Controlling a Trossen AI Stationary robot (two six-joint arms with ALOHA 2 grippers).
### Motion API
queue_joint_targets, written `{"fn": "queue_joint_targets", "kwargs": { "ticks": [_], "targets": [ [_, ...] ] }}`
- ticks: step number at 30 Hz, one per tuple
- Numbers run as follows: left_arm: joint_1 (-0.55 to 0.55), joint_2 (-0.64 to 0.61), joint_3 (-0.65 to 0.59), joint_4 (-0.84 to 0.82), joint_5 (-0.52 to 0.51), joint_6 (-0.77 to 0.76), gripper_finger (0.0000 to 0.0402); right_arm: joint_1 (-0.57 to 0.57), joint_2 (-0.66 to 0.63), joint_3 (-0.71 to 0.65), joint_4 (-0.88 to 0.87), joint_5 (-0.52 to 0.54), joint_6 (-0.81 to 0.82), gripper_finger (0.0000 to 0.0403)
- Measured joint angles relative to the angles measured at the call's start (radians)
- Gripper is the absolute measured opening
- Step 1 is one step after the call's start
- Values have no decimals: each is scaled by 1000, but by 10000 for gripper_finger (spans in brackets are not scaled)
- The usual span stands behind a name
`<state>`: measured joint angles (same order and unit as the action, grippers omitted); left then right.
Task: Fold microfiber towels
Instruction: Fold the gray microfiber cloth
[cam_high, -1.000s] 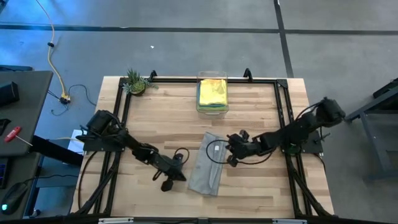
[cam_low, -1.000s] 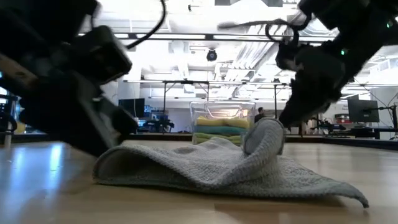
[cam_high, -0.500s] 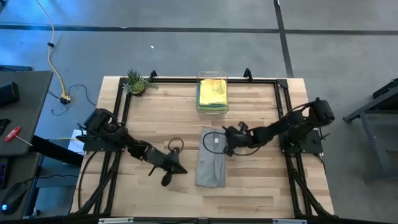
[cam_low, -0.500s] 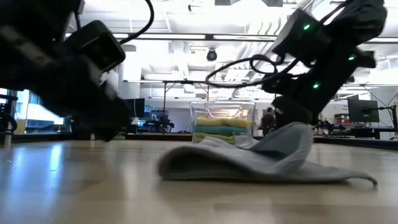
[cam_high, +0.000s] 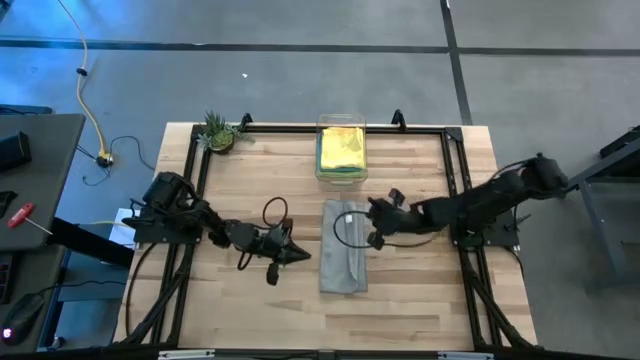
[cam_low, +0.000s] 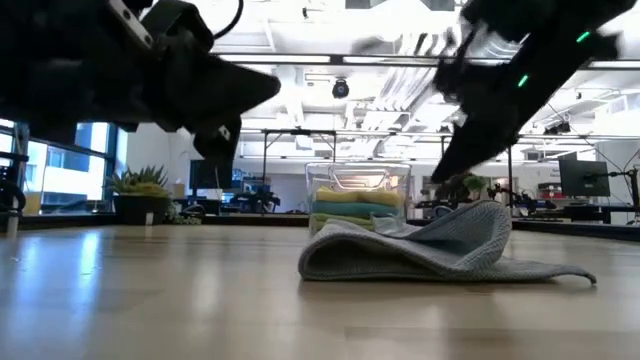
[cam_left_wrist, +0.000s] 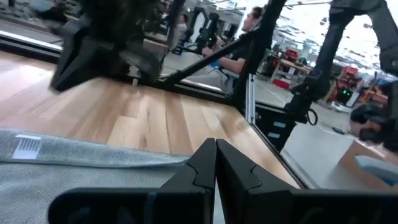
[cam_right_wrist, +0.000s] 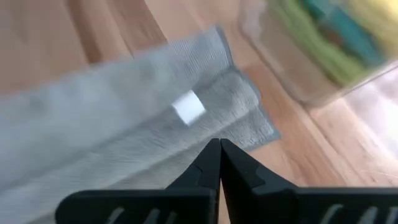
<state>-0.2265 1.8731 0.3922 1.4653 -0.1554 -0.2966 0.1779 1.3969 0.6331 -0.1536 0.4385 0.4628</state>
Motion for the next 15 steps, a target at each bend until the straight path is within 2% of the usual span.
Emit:
{"fn": "queue_joint_targets", "kwargs": {
  "ticks": [3, 9, 13, 15],
  "targets": [
    [22, 5, -2, 10, 13, 12, 0, 104, -50, -10, 15, 97, 91, 0],
    [72, 5, -38, 87, 24, 12, 0, 293, -26, -26, 60, 270, 295, 0],
    [132, 4, -81, 98, 22, 27, 0, 374, 18, 18, 114, 386, 324, 0],
    [164, 3, -95, 98, 27, 31, 0, 393, 44, 68, 104, 398, 324, 0]
  ]
}}
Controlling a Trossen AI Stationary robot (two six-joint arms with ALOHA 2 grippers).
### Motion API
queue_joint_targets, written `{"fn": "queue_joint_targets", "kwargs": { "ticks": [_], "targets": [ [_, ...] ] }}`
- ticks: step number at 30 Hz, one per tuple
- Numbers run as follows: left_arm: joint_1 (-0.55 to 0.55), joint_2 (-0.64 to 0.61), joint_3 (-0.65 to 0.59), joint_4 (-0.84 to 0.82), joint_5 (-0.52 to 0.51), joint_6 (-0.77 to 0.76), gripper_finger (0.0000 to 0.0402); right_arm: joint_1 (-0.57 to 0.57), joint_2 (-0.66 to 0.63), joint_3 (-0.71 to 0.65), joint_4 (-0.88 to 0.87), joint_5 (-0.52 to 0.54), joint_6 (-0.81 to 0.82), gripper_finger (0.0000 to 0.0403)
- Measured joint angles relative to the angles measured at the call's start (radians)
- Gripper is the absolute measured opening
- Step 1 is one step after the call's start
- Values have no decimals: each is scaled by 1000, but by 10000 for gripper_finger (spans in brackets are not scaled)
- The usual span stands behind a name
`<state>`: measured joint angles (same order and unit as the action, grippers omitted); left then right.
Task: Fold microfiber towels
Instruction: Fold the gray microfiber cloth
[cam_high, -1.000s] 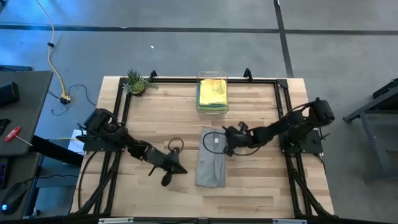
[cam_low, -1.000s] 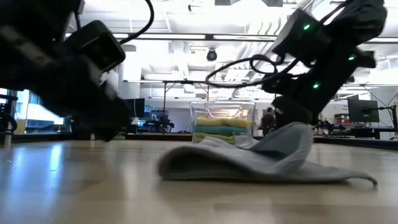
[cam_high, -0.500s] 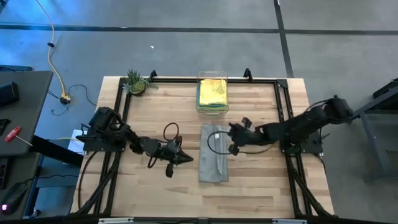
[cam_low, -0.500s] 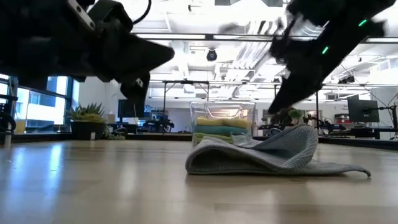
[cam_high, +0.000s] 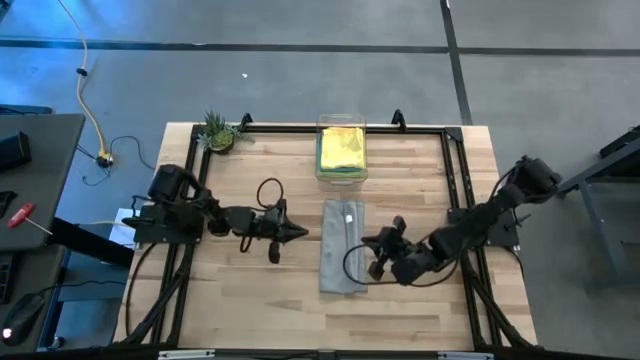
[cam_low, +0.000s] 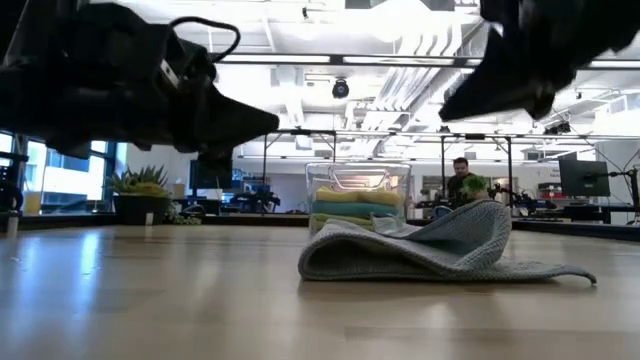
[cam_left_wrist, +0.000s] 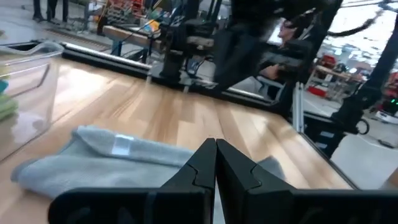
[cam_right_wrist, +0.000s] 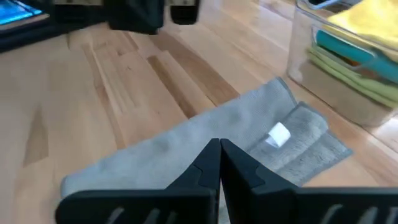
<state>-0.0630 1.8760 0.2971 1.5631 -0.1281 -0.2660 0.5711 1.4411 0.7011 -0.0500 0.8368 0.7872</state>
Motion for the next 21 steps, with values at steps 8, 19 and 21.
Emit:
{"fn": "queue_joint_targets", "kwargs": {
  "ticks": [8, 19, 21],
  "targets": [
    [39, 0, -11, -16, 81, -2, 0, 39, 114, 255, -328, -65, 194, 1],
    [-3, 0, -8, -30, 97, 63, 0, 67, 361, 611, -676, -371, 472, 112],
    [-4, 0, -4, -31, 92, 77, 0, 67, 405, 679, -728, -411, 474, 140]
  ]
}}
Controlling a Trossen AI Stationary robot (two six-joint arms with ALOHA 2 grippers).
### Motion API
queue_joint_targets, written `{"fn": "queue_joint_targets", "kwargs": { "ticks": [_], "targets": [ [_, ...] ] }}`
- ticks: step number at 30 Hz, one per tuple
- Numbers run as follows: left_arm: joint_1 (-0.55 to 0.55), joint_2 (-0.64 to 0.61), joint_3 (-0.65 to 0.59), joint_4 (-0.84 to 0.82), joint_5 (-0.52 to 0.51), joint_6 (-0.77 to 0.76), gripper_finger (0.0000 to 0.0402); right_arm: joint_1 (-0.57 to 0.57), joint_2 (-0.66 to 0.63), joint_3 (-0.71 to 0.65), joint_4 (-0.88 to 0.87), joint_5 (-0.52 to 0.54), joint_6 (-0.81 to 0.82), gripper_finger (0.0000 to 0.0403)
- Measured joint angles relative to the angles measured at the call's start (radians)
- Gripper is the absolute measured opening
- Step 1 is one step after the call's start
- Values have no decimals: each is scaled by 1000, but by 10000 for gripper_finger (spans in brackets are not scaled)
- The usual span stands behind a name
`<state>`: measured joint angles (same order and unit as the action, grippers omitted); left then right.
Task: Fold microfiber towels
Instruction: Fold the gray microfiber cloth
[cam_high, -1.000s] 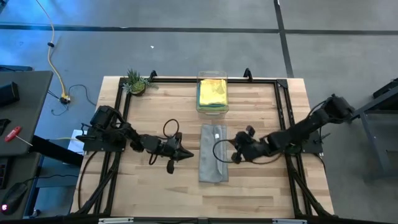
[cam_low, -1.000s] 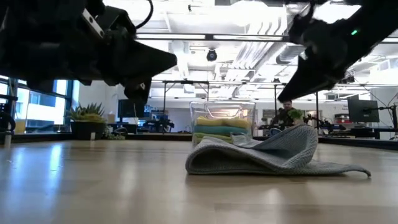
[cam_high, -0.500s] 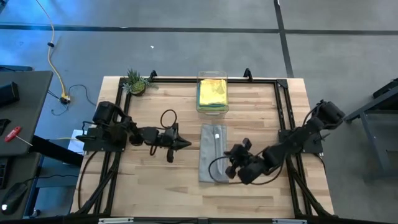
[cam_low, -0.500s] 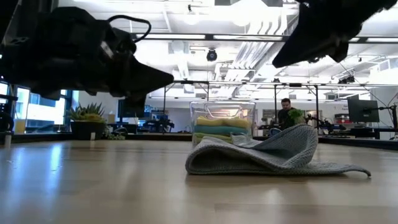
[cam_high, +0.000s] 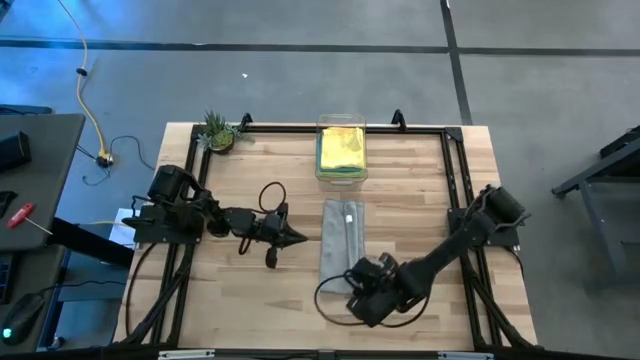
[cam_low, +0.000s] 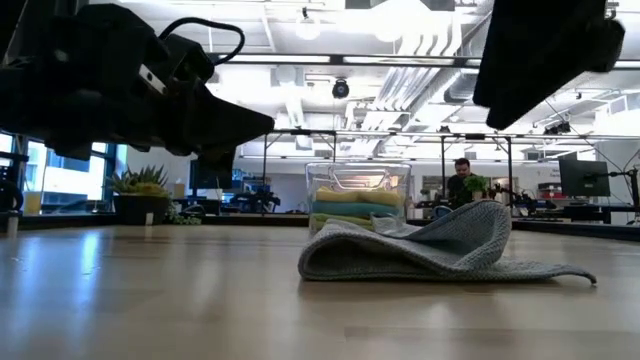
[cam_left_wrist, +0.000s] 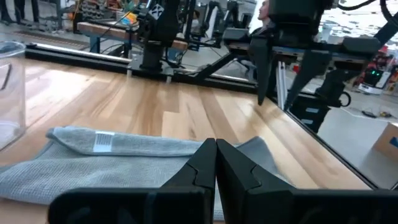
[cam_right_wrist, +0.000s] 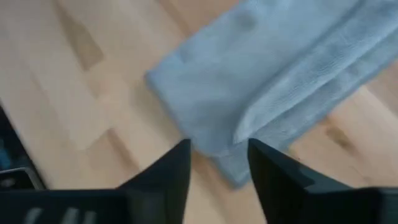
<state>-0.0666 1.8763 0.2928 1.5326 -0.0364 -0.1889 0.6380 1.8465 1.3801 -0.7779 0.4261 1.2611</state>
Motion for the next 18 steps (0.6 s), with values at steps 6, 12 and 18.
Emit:
{"fn": "queue_joint_targets", "kwargs": {
  "ticks": [6, 12, 18],
  "targets": [
    [-1, 0, 1, -3, 0, 9, 0, 0, 103, 158, -30, -87, 11, 207],
    [-1, 0, 4, -9, 0, 9, 0, -6, 149, 197, -81, -112, 52, 223],
    [-1, 0, 4, -10, -2, 9, 0, -40, 177, 189, -269, -143, 254, 206]
  ]
}}
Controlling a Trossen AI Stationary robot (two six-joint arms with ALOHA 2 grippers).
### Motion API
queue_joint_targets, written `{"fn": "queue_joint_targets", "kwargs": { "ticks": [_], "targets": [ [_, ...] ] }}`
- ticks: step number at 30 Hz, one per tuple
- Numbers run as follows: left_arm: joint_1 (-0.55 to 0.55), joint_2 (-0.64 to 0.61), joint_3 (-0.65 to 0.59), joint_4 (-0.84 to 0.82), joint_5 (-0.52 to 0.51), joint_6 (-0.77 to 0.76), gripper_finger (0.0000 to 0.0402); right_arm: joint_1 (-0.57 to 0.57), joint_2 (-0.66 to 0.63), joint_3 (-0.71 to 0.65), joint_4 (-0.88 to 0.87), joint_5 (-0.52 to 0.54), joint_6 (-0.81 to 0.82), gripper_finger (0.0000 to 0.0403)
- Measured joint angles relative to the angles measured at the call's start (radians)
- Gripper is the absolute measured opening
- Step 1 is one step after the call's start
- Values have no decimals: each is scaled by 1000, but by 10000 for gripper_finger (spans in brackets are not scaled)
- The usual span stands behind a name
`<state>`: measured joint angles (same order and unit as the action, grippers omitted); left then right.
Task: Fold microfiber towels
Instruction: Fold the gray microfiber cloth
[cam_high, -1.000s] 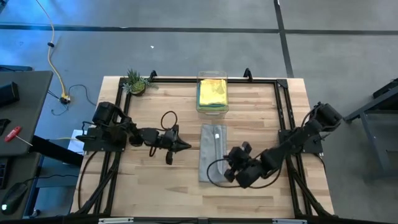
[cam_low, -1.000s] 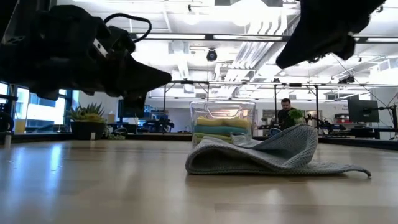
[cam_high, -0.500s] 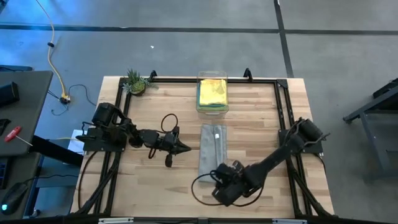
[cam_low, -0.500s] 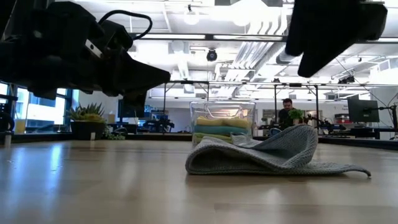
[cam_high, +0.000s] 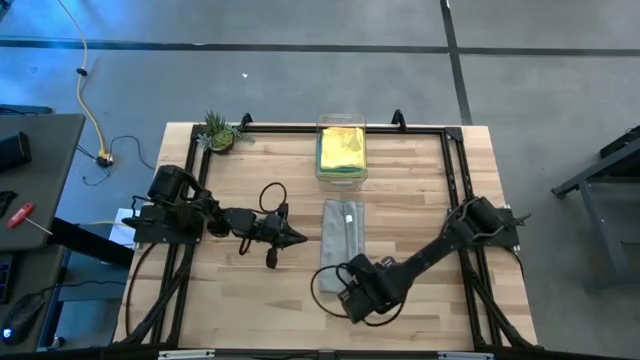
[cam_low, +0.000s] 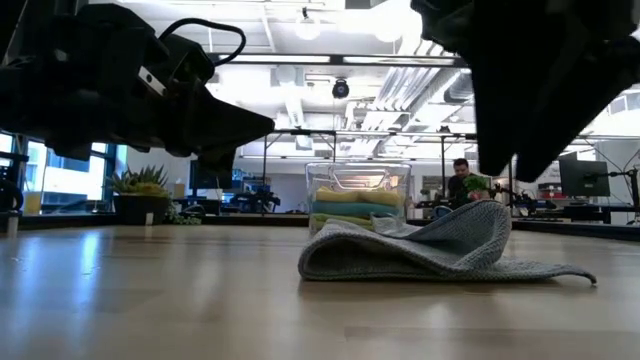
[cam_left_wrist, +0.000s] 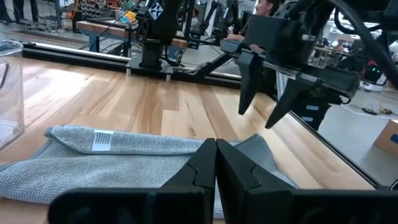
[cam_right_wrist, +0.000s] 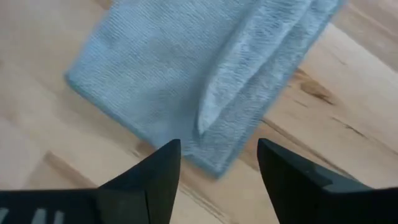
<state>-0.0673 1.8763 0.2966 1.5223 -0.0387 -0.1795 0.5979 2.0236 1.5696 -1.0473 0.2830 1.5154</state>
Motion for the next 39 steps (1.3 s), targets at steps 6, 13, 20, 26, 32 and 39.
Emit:
{"fn": "queue_joint_targets", "kwargs": {
  "ticks": [6, 13, 20, 26, 32, 39],
  "targets": [
    [0, 0, 0, 0, -3, 0, 0, -39, 5, 0, 116, -23, -118, 193],
    [0, 0, 0, -3, -2, 0, 0, -70, 44, 0, 99, -87, -183, 155],
    [0, 0, 0, -8, -2, 0, 0, -73, 61, 0, 180, -188, -259, 109],
    [0, 0, 0, -8, -2, 0, 0, -93, 45, -1, 171, -230, -185, 28],
    [0, 0, 0, -15, -2, 0, 0, -115, 20, -1, 169, -294, -72, 16],
    [0, 0, 0, -16, -2, 0, 0, -120, -51, -1, 149, -323, 3, 4]
  ]
}}
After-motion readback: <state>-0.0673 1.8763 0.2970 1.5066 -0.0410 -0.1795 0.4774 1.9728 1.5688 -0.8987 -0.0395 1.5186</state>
